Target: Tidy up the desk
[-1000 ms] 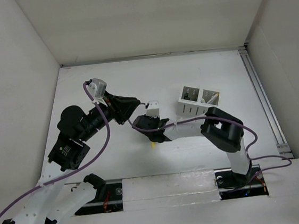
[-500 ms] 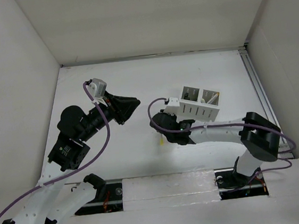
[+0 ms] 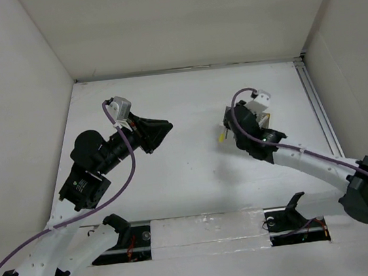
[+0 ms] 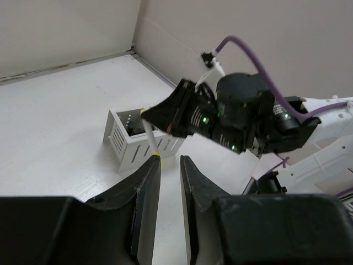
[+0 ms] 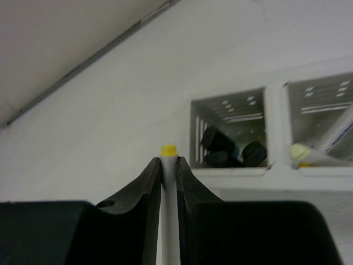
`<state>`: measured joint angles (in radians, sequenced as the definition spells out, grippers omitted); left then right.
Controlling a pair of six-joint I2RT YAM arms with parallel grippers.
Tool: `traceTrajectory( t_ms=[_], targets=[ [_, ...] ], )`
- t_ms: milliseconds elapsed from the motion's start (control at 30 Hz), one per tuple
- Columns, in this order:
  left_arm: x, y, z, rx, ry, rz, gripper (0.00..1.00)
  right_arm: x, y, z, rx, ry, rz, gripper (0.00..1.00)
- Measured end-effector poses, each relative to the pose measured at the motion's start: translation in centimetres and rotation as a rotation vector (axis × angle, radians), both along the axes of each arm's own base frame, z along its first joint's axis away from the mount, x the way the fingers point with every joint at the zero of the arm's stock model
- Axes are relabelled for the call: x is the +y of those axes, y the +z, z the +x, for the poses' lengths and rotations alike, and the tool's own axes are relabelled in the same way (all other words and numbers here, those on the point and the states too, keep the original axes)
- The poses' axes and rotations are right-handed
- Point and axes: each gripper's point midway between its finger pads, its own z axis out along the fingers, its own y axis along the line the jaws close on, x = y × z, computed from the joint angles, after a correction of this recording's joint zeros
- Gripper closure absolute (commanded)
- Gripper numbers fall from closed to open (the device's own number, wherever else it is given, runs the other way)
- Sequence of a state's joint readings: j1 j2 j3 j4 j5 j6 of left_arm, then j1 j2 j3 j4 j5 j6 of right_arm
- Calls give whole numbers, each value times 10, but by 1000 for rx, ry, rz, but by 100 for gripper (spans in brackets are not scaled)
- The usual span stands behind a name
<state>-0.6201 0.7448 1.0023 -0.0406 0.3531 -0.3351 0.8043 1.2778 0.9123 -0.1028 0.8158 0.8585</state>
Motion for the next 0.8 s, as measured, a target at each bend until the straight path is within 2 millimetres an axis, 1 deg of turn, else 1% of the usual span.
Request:
traceTrajectory(
  t_ms=[100, 200, 300, 400, 500, 600, 700, 800],
  targets=[
    [0, 0, 0, 0, -2, 0, 82, -46, 20, 14, -47, -129, 8, 100],
    [0, 0, 0, 0, -2, 0, 82, -95, 32, 23, -81, -278, -4, 100],
    [0, 0, 0, 0, -3, 0, 82, -136, 32, 28, -77, -401, -34, 100],
    [0, 0, 0, 0, -3, 0, 82, -169, 28, 30, -60, -496, -71, 100],
    [0, 0, 0, 0, -3, 0, 82, -192, 21, 34, -38, -564, -102, 100],
    [0, 0, 0, 0, -3, 0, 82, -207, 7, 39, 1, -607, -135, 100],
    [0, 0, 0, 0, -3, 0, 82, -216, -8, 45, 42, -630, -169, 100],
    [0, 0, 0, 0, -3, 0, 82, -220, -22, 55, 82, -645, -199, 100]
  ],
)
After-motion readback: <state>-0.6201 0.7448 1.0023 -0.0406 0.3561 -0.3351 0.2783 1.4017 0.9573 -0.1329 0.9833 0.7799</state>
